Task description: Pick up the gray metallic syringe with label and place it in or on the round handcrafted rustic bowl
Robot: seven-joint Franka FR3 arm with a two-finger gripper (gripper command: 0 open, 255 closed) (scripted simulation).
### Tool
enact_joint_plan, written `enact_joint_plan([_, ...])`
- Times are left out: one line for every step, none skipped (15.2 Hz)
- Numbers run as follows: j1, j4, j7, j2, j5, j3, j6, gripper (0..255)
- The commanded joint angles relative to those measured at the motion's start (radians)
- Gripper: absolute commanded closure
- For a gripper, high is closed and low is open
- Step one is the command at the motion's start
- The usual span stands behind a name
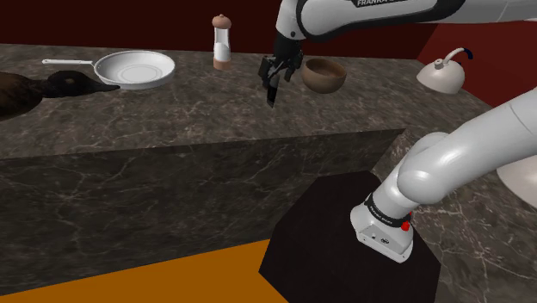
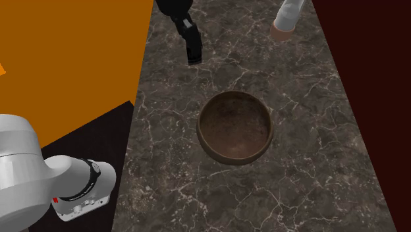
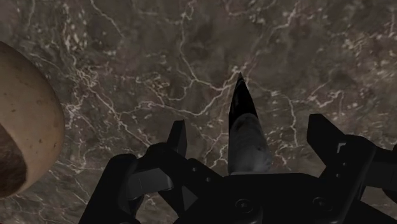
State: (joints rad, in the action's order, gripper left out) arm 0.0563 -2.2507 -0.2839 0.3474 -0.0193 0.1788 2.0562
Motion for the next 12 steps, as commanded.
enact_joint_plan([0.000,-0.007,0.000,-0.003,-0.001,0.000,0.010,0])
enact_joint_plan([0.000,-0.006,0.000,-0.003,-0.001,0.000,0.010,0])
enact_joint_plan([0.000,-0.006,0.000,-0.003,-0.001,0.000,0.010,0])
enact_joint_plan([0.000,-0.006,0.000,-0.003,-0.001,0.000,0.010,0])
enact_joint_plan([0.000,-0.006,0.000,-0.003,-0.001,0.000,0.010,0])
enact_joint_plan([0.000,-0.006,0.000,-0.003,-0.001,0.000,0.010,0])
enact_joint_plan([0.000,-0.006,0.000,-0.003,-0.001,0.000,0.010,0])
enact_joint_plan([0.000,-0.006,0.000,-0.003,-0.001,0.000,0.010,255])
enact_joint_plan([0.000,-0.006,0.000,-0.003,-0.001,0.000,0.010,255])
enact_joint_plan([0.000,-0.006,0.000,-0.003,-0.001,0.000,0.010,255])
enact_joint_plan([0.000,-0.006,0.000,-0.003,-0.001,0.000,0.010,255])
enact_joint_plan([0.000,-0.006,0.000,-0.003,-0.001,0.000,0.010,255])
